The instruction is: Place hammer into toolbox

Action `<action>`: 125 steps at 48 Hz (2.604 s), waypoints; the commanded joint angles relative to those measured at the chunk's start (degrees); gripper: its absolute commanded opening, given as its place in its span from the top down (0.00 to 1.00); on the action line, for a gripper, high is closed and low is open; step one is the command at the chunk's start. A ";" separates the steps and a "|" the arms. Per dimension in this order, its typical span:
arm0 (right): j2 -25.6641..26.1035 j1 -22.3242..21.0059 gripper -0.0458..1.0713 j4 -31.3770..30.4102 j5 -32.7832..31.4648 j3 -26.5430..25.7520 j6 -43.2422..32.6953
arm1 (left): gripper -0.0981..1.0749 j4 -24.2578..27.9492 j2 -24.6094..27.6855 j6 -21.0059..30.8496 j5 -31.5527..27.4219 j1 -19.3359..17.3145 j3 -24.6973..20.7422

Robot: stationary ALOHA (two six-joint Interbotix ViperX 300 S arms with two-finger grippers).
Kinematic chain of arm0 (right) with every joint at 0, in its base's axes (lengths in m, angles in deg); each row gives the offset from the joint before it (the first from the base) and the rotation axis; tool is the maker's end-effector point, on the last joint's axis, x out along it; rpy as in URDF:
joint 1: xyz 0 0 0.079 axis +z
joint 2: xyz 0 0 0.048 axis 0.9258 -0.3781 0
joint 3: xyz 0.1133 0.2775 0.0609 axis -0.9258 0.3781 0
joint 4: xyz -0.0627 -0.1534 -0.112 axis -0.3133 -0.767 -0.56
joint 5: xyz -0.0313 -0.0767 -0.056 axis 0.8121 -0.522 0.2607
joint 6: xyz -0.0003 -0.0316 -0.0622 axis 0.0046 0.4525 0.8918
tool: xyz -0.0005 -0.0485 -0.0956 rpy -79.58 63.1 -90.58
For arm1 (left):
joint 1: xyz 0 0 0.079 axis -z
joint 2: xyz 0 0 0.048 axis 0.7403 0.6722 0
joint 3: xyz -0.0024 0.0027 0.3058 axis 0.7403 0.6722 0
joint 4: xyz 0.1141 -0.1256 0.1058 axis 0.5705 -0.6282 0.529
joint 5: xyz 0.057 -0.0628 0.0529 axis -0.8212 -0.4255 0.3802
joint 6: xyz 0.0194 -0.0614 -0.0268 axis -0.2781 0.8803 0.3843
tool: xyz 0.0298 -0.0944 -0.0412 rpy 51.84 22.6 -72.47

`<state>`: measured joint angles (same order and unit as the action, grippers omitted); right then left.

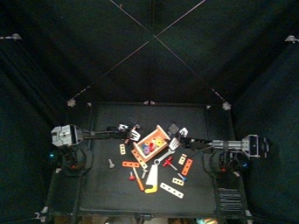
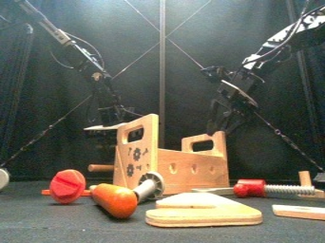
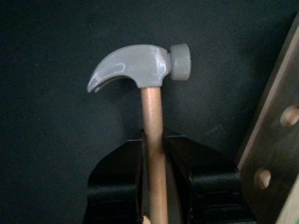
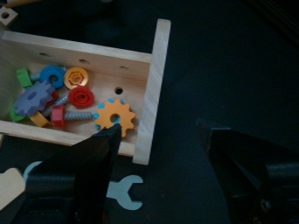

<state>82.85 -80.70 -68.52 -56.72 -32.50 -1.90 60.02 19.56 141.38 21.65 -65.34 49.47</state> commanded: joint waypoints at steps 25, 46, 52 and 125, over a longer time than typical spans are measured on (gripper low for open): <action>8.00 0.18 0.07 0.97 0.18 2.55 -0.18 | 0.49 15.21 -10.28 0.09 0.70 4.39 -0.62; 11.87 0.09 0.07 2.46 0.00 5.80 -0.18 | 0.49 29.44 -9.76 8.17 12.66 8.70 -4.66; 11.95 -0.18 0.07 2.90 0.00 6.50 -0.18 | 0.49 32.70 -7.29 11.07 18.02 8.26 -5.80; 11.95 -0.09 0.07 3.96 0.00 7.21 -0.18 | 0.18 34.89 -7.29 12.83 17.14 7.47 -4.04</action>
<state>94.02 -80.70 -64.57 -56.98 -24.77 -1.99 94.47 14.63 154.12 39.14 -57.69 45.78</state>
